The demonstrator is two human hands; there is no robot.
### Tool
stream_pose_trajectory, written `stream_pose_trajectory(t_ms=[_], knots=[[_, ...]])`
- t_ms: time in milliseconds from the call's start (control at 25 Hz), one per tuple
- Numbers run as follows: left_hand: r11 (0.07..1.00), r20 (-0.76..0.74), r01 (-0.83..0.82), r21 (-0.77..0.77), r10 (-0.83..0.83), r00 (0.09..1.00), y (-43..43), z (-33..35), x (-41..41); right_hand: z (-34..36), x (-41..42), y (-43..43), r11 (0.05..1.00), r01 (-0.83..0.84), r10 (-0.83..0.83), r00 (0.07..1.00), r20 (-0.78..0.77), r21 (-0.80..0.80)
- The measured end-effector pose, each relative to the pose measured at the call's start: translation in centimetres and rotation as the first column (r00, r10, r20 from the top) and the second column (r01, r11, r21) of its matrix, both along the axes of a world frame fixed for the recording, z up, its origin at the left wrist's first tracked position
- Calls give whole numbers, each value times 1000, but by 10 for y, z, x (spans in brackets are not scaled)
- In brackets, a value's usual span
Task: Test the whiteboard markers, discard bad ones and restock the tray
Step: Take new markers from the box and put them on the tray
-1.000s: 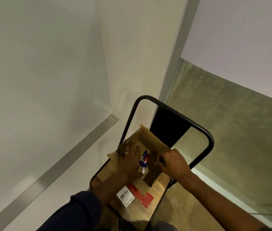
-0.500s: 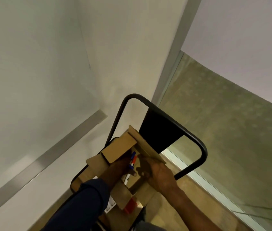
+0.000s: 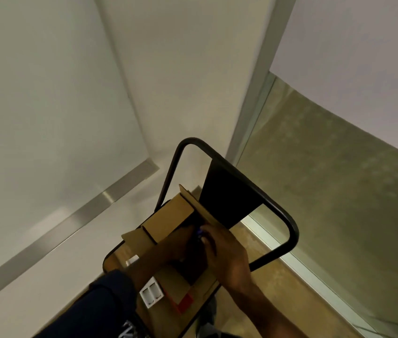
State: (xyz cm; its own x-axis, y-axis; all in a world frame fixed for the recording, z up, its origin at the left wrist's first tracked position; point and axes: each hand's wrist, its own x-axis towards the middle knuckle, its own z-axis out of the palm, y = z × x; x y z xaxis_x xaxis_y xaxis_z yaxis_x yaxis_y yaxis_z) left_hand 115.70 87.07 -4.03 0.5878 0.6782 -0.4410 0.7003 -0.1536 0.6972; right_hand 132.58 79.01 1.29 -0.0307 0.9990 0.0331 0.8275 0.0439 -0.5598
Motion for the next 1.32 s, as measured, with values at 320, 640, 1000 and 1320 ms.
stream_pose_trajectory(t_ms=[320,640,1000,1320], knots=[[900,332,-436,9,409,850,-10,120,-35,-3,0,10,997,41,-38,998,-48,68],[600,154,-783,163,769,621,-59,123,-65,-3,4,8,983,-65,72,997,34,-171],[736,-3,-551,394,600,800,-66,89,-53,8,-2,38,950,-227,273,938,216,-213],[774,-55,-505,382,565,823,-93,71,-60,-13,41,27,978,198,-204,970,133,60]])
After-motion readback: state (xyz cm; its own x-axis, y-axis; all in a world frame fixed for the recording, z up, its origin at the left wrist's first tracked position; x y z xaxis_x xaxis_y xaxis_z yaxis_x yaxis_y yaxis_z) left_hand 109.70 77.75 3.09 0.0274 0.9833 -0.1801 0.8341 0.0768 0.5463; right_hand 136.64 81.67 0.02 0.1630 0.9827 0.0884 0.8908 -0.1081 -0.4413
